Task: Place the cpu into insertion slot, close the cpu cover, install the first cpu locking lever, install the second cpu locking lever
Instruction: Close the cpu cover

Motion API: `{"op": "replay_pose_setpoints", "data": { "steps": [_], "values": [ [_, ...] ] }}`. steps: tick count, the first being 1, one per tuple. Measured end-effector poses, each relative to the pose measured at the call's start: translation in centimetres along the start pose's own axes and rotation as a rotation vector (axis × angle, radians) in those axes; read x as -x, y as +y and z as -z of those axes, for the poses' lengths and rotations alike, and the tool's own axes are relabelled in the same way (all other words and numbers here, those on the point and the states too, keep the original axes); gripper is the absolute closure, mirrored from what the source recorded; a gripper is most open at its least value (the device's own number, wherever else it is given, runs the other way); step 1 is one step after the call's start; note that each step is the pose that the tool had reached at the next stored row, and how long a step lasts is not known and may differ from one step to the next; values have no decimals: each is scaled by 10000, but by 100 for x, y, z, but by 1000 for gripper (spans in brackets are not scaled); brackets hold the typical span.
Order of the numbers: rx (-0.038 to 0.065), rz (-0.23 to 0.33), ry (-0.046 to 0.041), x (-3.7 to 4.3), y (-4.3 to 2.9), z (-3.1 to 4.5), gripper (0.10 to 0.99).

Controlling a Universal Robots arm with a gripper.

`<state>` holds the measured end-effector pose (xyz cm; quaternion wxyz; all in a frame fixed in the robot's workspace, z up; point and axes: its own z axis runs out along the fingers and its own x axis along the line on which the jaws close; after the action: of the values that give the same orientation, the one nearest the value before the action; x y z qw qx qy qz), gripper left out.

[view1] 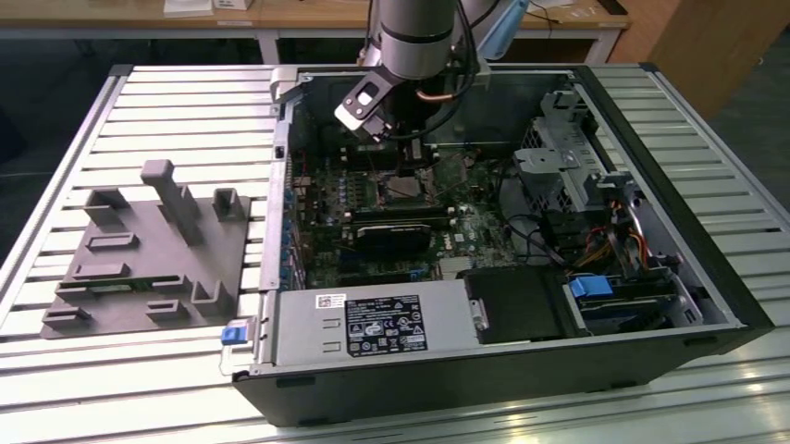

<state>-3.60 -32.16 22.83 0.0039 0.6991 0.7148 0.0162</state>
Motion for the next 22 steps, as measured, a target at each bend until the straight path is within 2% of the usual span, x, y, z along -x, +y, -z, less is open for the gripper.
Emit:
{"op": "replay_pose_setpoints", "data": {
  "steps": [8, 22],
  "values": [
    [1, 0, 1, -1, 1, 43, 980],
    [0, 1, 1, 34, 3, 45, 980]
  ]
}}
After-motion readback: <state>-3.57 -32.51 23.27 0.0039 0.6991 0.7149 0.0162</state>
